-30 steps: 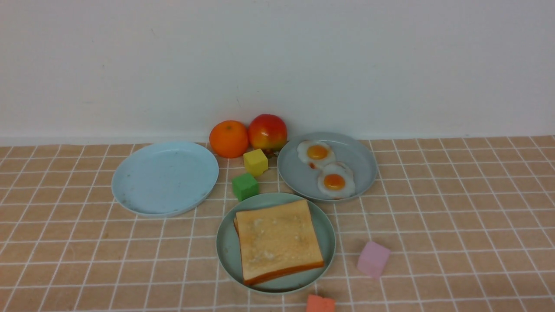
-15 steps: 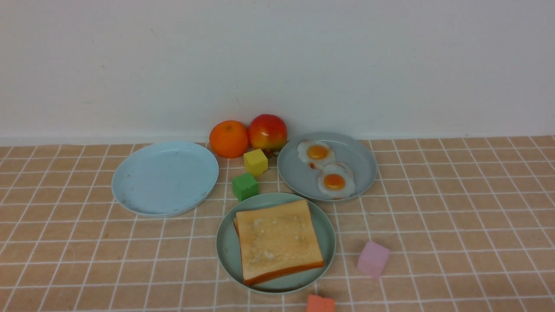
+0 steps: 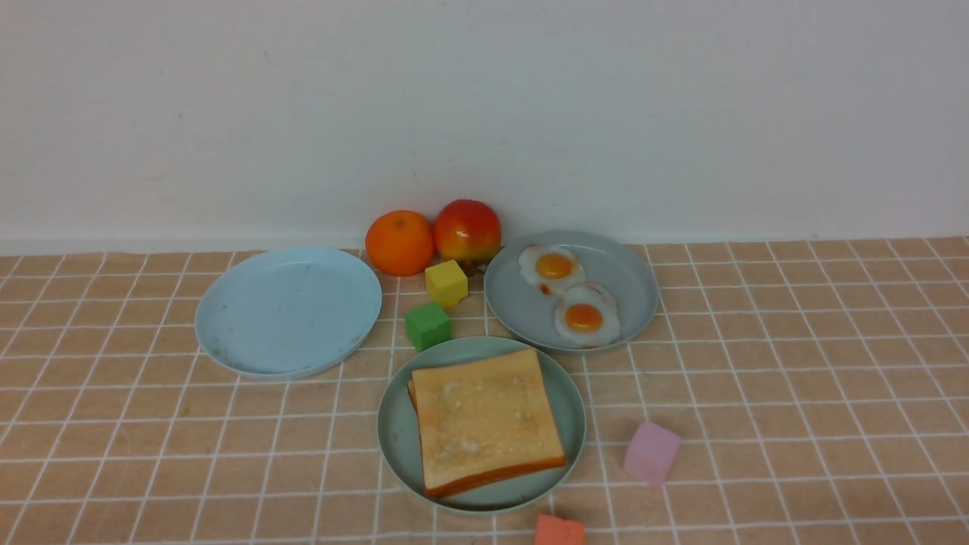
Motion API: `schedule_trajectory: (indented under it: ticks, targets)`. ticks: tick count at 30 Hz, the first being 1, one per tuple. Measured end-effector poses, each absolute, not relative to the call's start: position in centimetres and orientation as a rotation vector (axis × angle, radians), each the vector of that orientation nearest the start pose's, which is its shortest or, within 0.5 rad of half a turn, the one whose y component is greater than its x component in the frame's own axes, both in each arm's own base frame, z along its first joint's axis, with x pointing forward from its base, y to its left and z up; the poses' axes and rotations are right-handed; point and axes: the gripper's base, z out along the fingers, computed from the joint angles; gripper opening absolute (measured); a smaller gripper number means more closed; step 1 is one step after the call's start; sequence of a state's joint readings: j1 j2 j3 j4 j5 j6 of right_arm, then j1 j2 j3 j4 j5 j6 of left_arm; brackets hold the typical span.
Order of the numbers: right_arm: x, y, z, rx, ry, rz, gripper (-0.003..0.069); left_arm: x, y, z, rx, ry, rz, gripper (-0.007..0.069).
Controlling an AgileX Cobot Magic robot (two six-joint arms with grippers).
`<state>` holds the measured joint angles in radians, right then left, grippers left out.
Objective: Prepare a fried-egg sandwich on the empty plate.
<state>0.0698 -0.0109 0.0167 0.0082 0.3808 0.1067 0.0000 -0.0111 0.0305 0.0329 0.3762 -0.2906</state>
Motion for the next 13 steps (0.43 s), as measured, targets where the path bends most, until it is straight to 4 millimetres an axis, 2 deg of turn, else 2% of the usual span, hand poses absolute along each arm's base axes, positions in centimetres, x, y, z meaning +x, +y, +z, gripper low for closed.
schedule_trajectory:
  ticks: [13]
  targets:
    - [5.21, 0.39, 17.39, 0.04, 1.872, 0.13, 0.0106, 5.26, 0.11, 16.97, -0.252, 1.865, -0.167, 0.0021]
